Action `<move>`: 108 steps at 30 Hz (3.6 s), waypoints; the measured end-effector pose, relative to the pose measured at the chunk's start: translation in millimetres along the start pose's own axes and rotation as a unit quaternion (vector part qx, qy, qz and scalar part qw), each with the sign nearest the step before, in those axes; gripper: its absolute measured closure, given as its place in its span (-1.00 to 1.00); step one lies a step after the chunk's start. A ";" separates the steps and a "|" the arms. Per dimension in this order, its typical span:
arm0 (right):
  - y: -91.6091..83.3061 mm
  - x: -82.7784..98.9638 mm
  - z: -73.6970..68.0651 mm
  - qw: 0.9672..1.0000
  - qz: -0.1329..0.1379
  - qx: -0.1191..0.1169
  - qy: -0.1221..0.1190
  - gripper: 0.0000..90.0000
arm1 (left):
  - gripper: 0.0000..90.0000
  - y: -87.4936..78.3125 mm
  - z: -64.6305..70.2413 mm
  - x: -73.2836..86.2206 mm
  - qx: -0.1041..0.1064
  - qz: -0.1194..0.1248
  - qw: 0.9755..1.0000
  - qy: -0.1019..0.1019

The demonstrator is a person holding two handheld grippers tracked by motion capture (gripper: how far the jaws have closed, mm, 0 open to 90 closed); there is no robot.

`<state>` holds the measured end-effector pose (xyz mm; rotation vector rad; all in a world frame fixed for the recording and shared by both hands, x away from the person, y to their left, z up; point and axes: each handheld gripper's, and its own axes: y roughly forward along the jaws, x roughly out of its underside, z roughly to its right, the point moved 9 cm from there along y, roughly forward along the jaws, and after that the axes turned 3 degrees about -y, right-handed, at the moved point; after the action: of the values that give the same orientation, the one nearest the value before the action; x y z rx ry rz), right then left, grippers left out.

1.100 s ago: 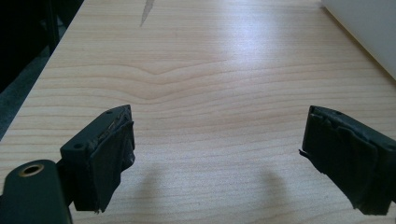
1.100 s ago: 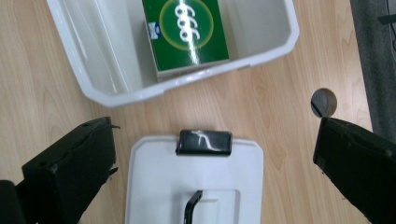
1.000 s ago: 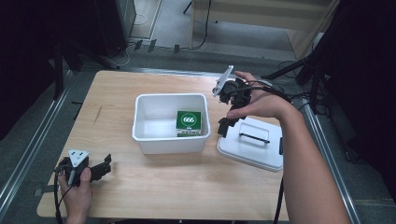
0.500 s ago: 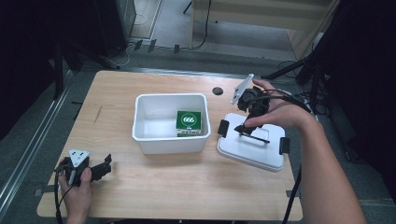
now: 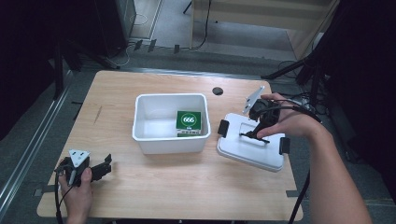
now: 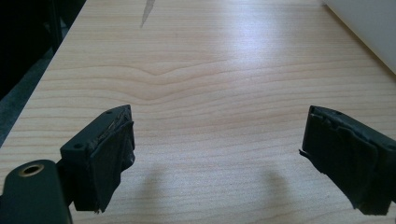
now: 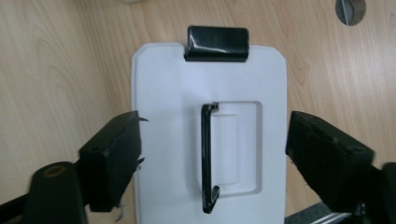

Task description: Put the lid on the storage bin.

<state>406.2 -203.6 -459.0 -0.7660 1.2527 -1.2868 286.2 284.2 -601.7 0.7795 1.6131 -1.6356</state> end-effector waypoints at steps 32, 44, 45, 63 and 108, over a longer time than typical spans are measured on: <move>57.9 50.4 -0.6 0.997 -0.071 -0.014 -0.009 0.63 | -0.79 -0.5 0.3 0.7 0.000 -0.001 1.000 0.003; 70.5 57.3 8.7 0.997 -0.076 -0.006 0.014 0.84 | -0.79 -0.9 0.2 0.9 0.000 -0.001 1.000 0.001; 70.5 57.3 8.7 0.997 -0.076 -0.006 0.014 0.84 | -0.79 -0.9 0.2 0.9 0.000 -0.001 1.000 0.001; 70.4 60.2 13.8 0.996 -0.083 0.010 -0.020 0.90 | -0.79 -1.0 0.3 1.0 0.001 0.000 1.000 -0.001; -42.3 -28.0 37.3 0.994 -0.038 0.042 -0.089 0.90 | -0.79 -3.3 0.0 -1.3 0.010 0.013 1.000 -0.004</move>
<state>434.9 -193.0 -404.0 -0.8550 1.0276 -1.2941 284.3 284.3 -598.8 0.8004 1.5773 -1.6358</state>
